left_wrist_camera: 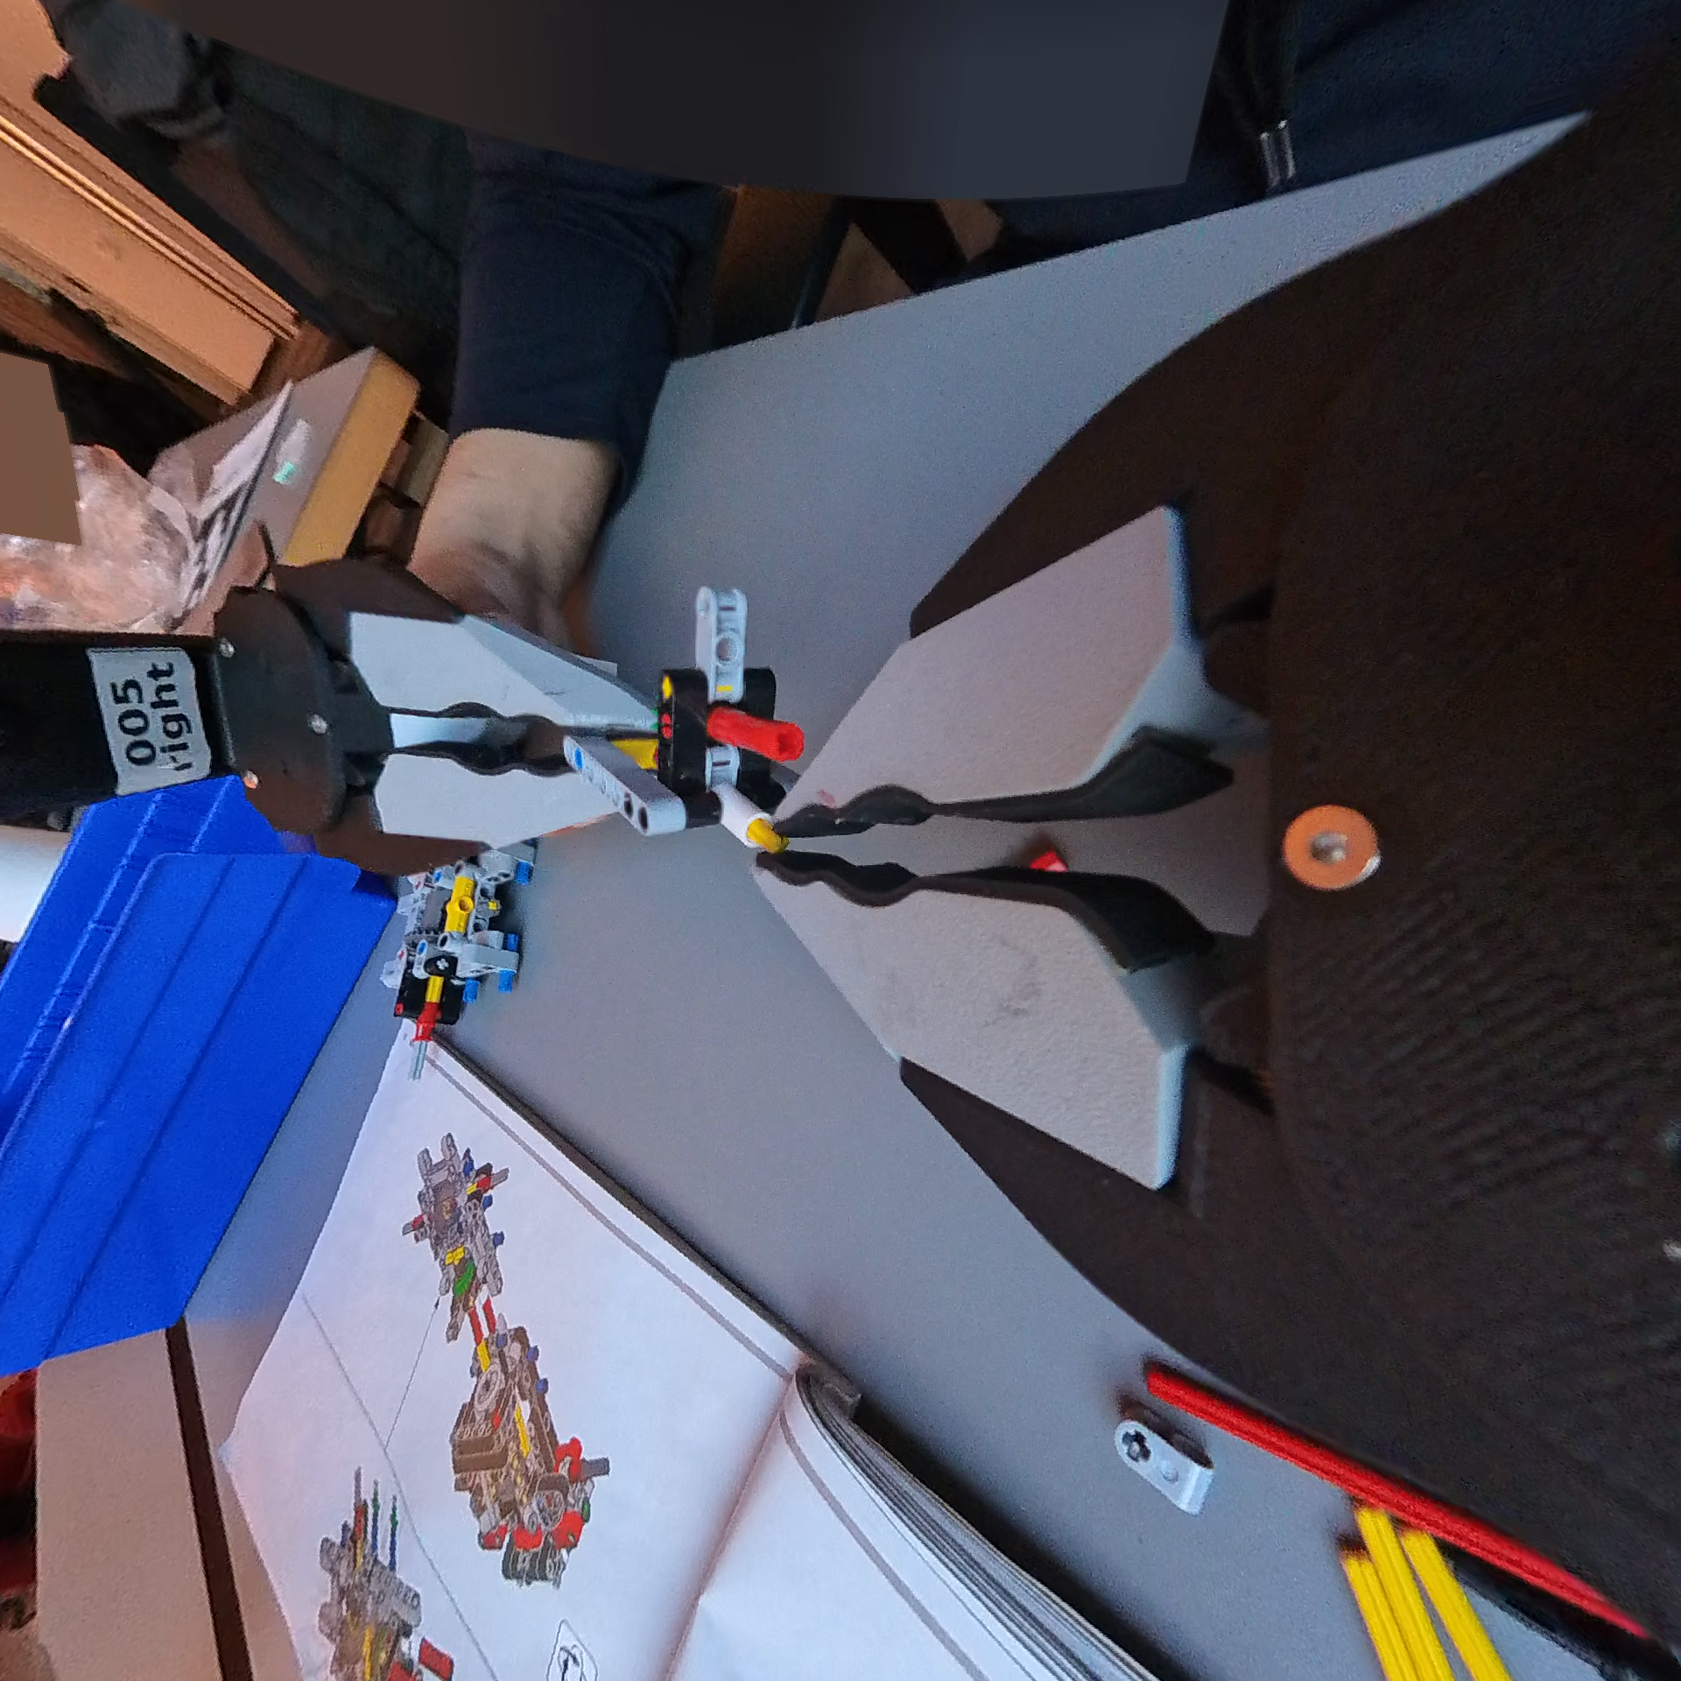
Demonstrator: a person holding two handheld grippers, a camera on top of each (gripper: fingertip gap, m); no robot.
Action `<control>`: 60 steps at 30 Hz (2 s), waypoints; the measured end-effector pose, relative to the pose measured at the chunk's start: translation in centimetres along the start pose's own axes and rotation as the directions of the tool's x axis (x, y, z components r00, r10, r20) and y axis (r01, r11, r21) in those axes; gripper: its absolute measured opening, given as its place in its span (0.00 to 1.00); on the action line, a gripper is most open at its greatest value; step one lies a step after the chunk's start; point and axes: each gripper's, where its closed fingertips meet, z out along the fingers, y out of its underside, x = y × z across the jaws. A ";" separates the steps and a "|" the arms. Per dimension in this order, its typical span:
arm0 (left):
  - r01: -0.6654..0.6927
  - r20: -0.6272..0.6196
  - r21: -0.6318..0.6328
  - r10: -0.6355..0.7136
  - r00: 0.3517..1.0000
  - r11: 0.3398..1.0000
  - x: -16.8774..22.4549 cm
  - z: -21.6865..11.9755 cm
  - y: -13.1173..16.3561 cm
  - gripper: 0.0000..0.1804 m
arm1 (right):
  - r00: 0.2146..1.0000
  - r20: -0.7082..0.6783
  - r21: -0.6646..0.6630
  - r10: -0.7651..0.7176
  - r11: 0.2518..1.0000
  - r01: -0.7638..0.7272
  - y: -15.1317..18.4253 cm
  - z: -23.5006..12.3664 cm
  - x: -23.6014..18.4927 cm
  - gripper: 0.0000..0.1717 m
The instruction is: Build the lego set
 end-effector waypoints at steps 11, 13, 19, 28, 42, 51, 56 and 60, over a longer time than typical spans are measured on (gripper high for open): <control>-0.044 -0.111 -0.126 0.030 0.993 0.991 1.0 -0.1 1.9 0.00 | 0.999 -0.021 -0.078 0.036 0.996 -0.037 1.3 0.6 0.1 0.02; -0.078 -0.123 -0.148 0.060 0.991 0.986 1.3 0.0 2.2 0.00 | 0.999 -0.009 -0.079 0.044 0.996 -0.045 1.3 0.6 -0.1 0.02; -0.200 -0.100 -0.208 0.183 0.978 0.957 1.5 0.2 3.3 0.00 | 0.999 -0.006 -0.101 0.051 0.994 -0.051 1.7 0.8 -0.2 0.02; -0.228 0.024 -0.164 0.235 0.972 0.960 0.5 0.4 2.3 0.00 | 0.997 -0.007 -0.070 0.080 0.994 -0.080 1.3 0.5 0.1 0.02; -0.219 0.002 -0.279 0.229 0.973 0.935 0.4 0.5 4.1 0.00 | 0.975 -0.183 -0.231 -0.122 0.970 0.078 3.0 1.4 1.3 0.02; -0.223 0.000 -0.362 0.239 0.971 0.905 0.3 0.8 5.4 0.00 | 0.972 -0.186 -0.302 -0.143 0.950 0.083 4.0 1.8 1.4 0.02; -0.215 0.014 -0.362 0.236 0.972 0.907 0.1 0.8 5.3 0.00 | 0.974 -0.172 -0.312 -0.149 0.946 0.090 4.1 1.9 1.2 0.02; -0.219 0.020 -0.363 0.243 0.970 0.906 0.1 0.9 5.3 0.00 | 0.973 -0.170 -0.314 -0.155 0.944 0.096 4.1 1.9 1.2 0.02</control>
